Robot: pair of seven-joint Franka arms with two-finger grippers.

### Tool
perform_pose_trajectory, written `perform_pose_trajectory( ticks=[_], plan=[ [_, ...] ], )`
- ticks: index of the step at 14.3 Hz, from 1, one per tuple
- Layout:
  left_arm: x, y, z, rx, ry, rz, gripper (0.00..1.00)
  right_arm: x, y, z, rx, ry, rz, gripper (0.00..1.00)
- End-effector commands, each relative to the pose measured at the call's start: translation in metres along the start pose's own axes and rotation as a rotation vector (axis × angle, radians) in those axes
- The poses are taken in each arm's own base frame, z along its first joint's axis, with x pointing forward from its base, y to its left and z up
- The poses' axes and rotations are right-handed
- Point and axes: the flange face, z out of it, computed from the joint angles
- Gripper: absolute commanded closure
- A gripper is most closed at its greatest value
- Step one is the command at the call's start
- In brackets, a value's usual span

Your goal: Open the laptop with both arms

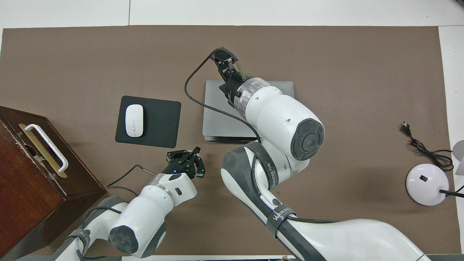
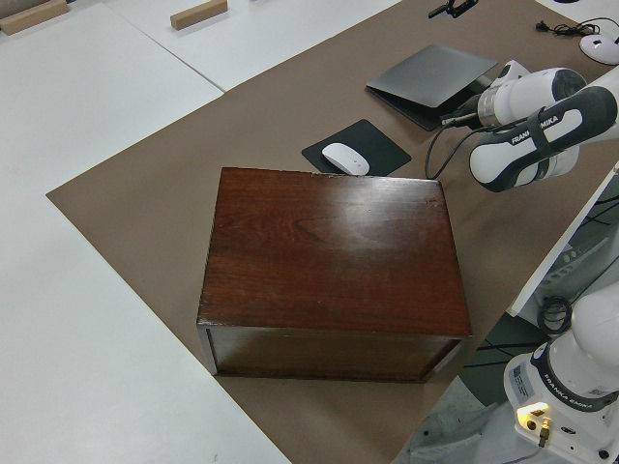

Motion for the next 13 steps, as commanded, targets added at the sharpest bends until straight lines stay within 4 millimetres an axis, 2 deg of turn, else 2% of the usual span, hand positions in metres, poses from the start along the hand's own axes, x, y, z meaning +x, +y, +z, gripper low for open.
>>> perform_pose_trajectory(
  ticks=[1, 8, 13],
  plan=[
    [-0.005, 0.001, 0.004, 0.002, 0.014, 0.015, 1.0, -0.005, 0.021, 0.001, 0.033, 0.007, 0.021, 0.01],
    [0.006, 0.001, 0.012, 0.004, 0.023, 0.011, 1.0, -0.026, 0.052, 0.009, 0.146, 0.006, 0.139, 0.01],
    [0.009, 0.001, 0.023, 0.006, 0.018, 0.008, 1.0, -0.014, 0.077, 0.01, 0.171, 0.045, 0.164, 0.01]
  ],
)
